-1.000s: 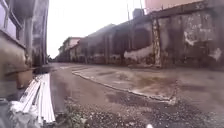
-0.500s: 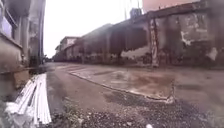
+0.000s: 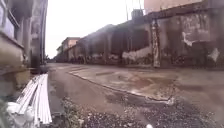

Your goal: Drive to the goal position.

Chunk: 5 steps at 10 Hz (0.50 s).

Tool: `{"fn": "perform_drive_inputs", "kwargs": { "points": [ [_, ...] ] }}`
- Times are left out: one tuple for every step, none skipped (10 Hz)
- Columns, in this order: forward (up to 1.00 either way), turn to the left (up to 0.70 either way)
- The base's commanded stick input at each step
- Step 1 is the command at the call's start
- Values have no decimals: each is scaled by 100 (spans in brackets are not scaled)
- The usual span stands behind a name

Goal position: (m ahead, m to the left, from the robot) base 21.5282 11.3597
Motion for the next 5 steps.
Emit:
{"fn": "perform_drive_inputs", "kwargs": {
  "points": [
    [70,0],
    [70,18],
    [70,30],
    [70,35],
    [70,35]
  ]
}}
